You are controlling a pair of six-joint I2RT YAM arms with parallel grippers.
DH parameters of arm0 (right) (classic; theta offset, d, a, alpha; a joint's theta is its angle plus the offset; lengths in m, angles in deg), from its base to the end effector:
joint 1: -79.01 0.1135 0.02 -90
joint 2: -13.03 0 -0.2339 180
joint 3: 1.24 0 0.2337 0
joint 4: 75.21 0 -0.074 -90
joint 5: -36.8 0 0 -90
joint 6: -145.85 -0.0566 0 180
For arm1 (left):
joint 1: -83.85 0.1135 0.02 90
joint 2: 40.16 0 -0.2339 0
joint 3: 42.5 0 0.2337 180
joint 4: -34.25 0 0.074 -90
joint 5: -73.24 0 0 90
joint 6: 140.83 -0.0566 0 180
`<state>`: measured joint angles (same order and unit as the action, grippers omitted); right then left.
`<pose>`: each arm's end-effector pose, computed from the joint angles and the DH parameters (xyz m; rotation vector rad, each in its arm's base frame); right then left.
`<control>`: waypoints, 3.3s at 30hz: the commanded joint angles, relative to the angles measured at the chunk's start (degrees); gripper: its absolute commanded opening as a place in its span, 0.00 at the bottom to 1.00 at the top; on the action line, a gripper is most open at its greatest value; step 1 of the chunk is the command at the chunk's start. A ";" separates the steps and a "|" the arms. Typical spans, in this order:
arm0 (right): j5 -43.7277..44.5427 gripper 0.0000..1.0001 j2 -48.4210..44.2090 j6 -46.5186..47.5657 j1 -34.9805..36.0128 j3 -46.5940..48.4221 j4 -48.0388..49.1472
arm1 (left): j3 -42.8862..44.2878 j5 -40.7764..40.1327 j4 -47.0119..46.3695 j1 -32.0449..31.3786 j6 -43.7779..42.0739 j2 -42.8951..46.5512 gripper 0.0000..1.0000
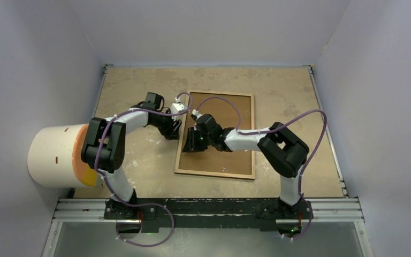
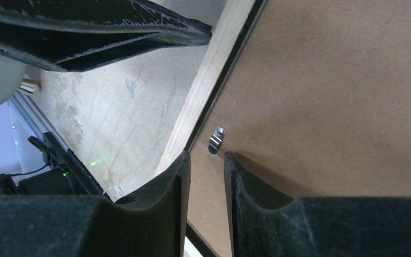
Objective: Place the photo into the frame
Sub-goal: Place the photo frame item in the photo frame, then install the photo frame at the center of the board.
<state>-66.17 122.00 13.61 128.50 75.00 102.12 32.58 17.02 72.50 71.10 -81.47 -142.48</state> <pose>0.2488 0.3108 0.1335 -0.2935 2.3960 1.0834 0.3129 -0.1031 0.1249 1.1001 2.3097 -0.6795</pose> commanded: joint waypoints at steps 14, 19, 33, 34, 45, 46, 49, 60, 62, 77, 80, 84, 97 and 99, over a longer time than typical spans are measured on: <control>-2.97 0.29 4.23 -1.40 0.27 0.78 3.34 | -0.17 1.82 -0.26 0.27 -0.18 0.35 0.46; -3.86 0.26 4.73 -3.60 0.23 0.69 3.55 | -0.35 1.82 -0.26 0.27 -0.52 0.54 0.46; -1.02 0.19 5.64 -8.76 0.16 0.61 7.29 | -1.20 2.87 0.07 0.27 -1.87 0.99 0.45; -0.88 0.18 5.65 -9.25 0.16 0.49 7.75 | -1.35 3.16 0.12 0.27 -1.91 0.96 0.44; 0.62 0.28 -2.27 -12.35 0.25 -7.35 12.20 | -2.03 4.37 1.29 0.27 -2.97 1.07 0.39; 0.05 0.28 -2.32 -12.87 0.25 -7.93 12.81 | -1.98 4.34 1.32 0.27 -2.99 1.00 0.38; -0.57 0.29 -1.42 -13.57 0.55 -8.17 13.52 | -1.95 4.57 1.32 0.27 -2.81 0.92 0.38; -0.98 0.27 3.03 -14.10 0.95 -3.90 13.90 | -2.32 5.02 1.34 0.19 -2.85 0.99 0.37; 0.26 0.26 3.22 -13.68 0.95 -3.71 13.73 | -2.52 5.20 1.32 0.19 -3.06 1.20 0.37; 2.43 0.23 5.85 -14.44 0.96 -2.39 14.26 | -2.83 5.80 1.38 0.19 -4.20 1.07 0.35; 3.17 0.22 5.29 -15.04 0.98 -3.12 14.28 | -2.89 6.01 1.48 0.19 -4.39 1.05 0.35; 4.21 0.20 4.98 -16.46 0.96 -3.68 14.55 | -2.98 6.44 1.50 0.19 -4.61 0.99 0.33; 4.83 0.27 -1.29 -21.44 1.21 -11.31 17.89 | -3.35 6.05 1.90 -0.34 -5.40 0.97 0.29; 3.83 0.27 -0.74 -21.55 1.24 -11.09 18.15 | -3.21 5.95 1.77 -0.34 -5.23 0.85 0.29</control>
<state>-63.13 122.50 -6.92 129.38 65.12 120.72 30.46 20.56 72.59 71.38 -85.88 -142.05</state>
